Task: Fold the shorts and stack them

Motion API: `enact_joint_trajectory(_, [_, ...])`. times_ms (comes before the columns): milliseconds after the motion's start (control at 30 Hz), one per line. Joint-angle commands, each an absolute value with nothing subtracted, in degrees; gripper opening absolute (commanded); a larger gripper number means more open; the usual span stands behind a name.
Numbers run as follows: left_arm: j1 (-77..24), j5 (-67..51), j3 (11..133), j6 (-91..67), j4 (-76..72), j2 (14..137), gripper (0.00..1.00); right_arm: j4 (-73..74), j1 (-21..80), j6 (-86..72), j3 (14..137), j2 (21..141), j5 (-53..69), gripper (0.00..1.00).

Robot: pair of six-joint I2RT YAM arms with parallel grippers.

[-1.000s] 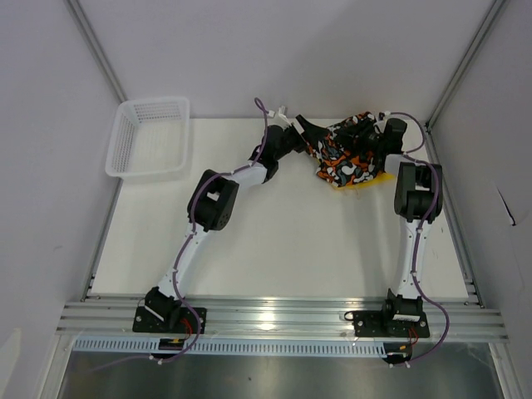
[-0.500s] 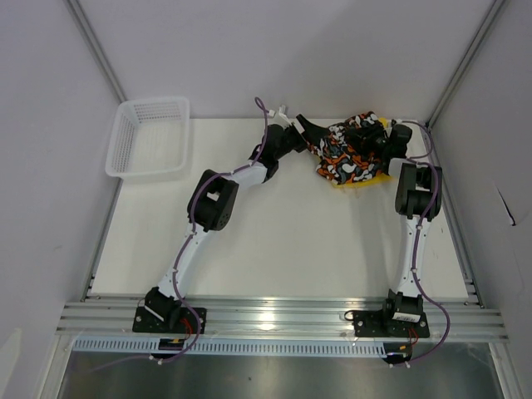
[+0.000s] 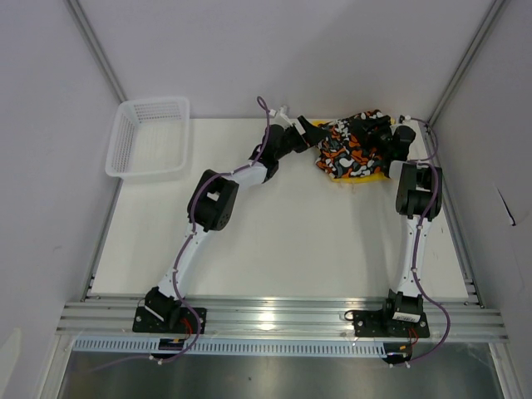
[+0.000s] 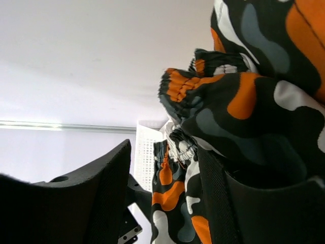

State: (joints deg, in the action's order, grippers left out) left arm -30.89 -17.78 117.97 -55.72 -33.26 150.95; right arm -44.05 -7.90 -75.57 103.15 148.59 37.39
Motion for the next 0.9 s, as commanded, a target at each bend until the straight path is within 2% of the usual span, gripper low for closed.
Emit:
enact_joint_trajectory(0, [-31.73,-17.75,119.88,-50.63,-33.32,146.08,0.99,-49.14,-9.05,-74.81,104.59,146.61,38.05,0.58])
enact_joint_trajectory(167, [-32.08,-17.23,119.97,-48.52,-31.29,145.28,0.99,-42.30,-9.84,-65.85,104.85,141.95,40.69,0.62])
enact_joint_trajectory(267, [-32.08,-16.88,120.32,-48.17,-30.24,145.28,0.99,-33.42,-9.76,-54.90,104.85,137.66,39.47,0.69])
enact_joint_trajectory(467, [-32.08,-16.61,121.29,-48.16,-29.01,145.90,0.99,-24.62,-10.72,-42.82,108.71,135.88,40.78,0.73])
enact_joint_trajectory(600, [-32.08,-16.70,121.73,-48.25,-29.00,146.07,0.99,-18.21,-11.07,-35.97,114.16,138.42,41.05,0.75])
enact_joint_trajectory(867, [-32.08,-16.61,121.90,-48.34,-29.00,146.25,0.99,2.88,-10.20,-25.41,133.67,147.82,37.27,0.73])
